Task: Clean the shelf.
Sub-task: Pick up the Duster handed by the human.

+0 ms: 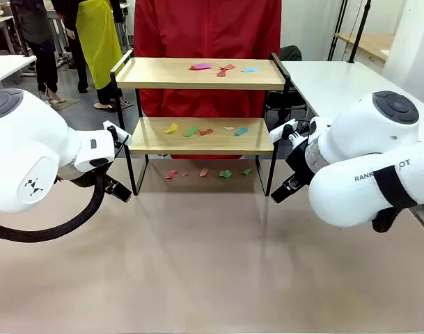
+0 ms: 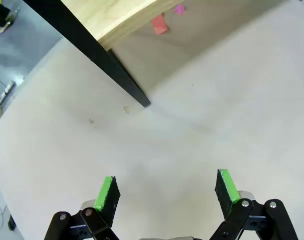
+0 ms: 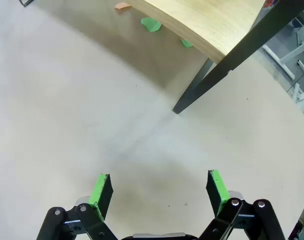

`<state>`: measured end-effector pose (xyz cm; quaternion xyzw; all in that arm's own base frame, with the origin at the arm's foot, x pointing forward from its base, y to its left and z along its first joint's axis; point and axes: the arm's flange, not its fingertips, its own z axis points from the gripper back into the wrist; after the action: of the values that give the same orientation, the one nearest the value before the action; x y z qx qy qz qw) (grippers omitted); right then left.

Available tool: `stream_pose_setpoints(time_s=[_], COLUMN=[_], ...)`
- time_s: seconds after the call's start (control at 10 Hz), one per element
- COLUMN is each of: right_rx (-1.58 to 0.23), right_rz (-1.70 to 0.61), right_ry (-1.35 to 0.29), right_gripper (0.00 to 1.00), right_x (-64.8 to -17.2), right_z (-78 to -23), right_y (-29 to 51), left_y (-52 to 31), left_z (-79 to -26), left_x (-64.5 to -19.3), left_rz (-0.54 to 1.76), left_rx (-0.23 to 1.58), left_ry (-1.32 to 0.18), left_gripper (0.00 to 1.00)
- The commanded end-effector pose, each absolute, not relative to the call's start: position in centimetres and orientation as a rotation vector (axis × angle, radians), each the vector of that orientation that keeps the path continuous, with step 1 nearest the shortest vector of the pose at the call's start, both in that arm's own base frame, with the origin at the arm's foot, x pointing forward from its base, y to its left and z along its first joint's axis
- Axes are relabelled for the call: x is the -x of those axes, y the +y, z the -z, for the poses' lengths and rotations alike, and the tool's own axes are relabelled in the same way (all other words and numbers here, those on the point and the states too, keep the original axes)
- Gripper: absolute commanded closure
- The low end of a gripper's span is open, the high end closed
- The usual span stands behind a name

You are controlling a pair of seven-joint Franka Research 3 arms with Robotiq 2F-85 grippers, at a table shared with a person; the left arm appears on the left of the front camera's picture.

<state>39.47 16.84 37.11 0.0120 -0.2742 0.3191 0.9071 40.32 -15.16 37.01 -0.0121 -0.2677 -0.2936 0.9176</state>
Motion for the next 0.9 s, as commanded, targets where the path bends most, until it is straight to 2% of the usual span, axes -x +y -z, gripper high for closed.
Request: stream_pose_setpoints(time_s=[0.0,0.8], right_rx=[-0.025,-0.025], right_rz=[-0.659,-0.659], right_ry=[-0.566,-0.566], right_gripper=[0.0,0.0], right_x=[-39.47,-39.47], right_z=[-37.12,-37.12], right_y=[16.84,16.84], left_y=[-15.16,-15.16], left_z=[-37.02,-37.02], left_x=[-40.32,-40.32], left_rz=[0.604,0.604], left_rx=[0.025,0.025], left_ry=[-0.551,-0.551], left_gripper=[0.0,0.0])
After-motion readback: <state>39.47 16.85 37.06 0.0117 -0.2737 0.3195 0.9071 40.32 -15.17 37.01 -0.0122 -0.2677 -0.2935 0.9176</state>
